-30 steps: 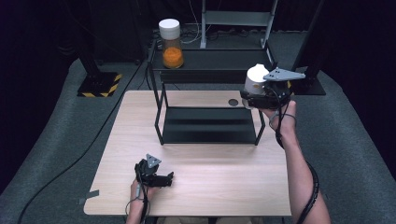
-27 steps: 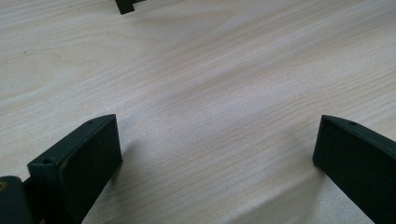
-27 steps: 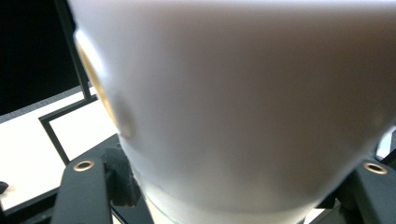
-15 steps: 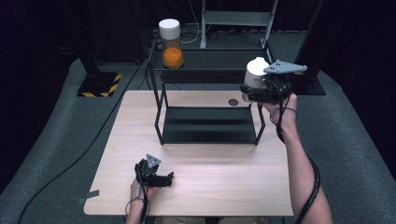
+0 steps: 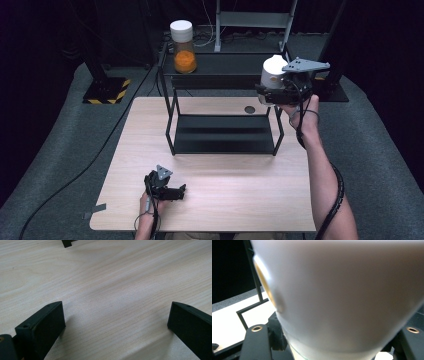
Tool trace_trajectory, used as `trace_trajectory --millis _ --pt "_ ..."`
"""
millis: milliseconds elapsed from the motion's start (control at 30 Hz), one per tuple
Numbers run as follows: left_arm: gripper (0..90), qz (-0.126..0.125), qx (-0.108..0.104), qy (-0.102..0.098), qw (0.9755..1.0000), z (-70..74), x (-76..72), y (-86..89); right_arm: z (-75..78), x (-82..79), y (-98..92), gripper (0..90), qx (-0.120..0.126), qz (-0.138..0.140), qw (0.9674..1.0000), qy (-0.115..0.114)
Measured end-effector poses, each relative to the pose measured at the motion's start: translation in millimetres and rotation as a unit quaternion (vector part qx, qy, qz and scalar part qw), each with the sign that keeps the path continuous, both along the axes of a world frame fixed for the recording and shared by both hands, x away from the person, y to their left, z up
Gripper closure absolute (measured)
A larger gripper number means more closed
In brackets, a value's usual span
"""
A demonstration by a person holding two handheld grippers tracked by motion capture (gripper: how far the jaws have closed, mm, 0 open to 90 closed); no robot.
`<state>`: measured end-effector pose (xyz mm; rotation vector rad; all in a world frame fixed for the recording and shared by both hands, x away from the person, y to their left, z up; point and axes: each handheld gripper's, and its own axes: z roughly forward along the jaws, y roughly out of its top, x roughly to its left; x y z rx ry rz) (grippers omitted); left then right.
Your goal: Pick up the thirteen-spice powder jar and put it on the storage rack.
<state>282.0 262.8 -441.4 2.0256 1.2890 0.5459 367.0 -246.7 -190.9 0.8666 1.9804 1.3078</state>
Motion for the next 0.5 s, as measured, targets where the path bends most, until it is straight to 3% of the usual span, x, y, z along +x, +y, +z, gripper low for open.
trace_trajectory --millis 500 --pt "0.8 0.0 0.0 0.0 1.0 -0.1 0.0 0.1 12.1 4.0 -0.3 30.2 0.006 0.002 1.0 -0.002"
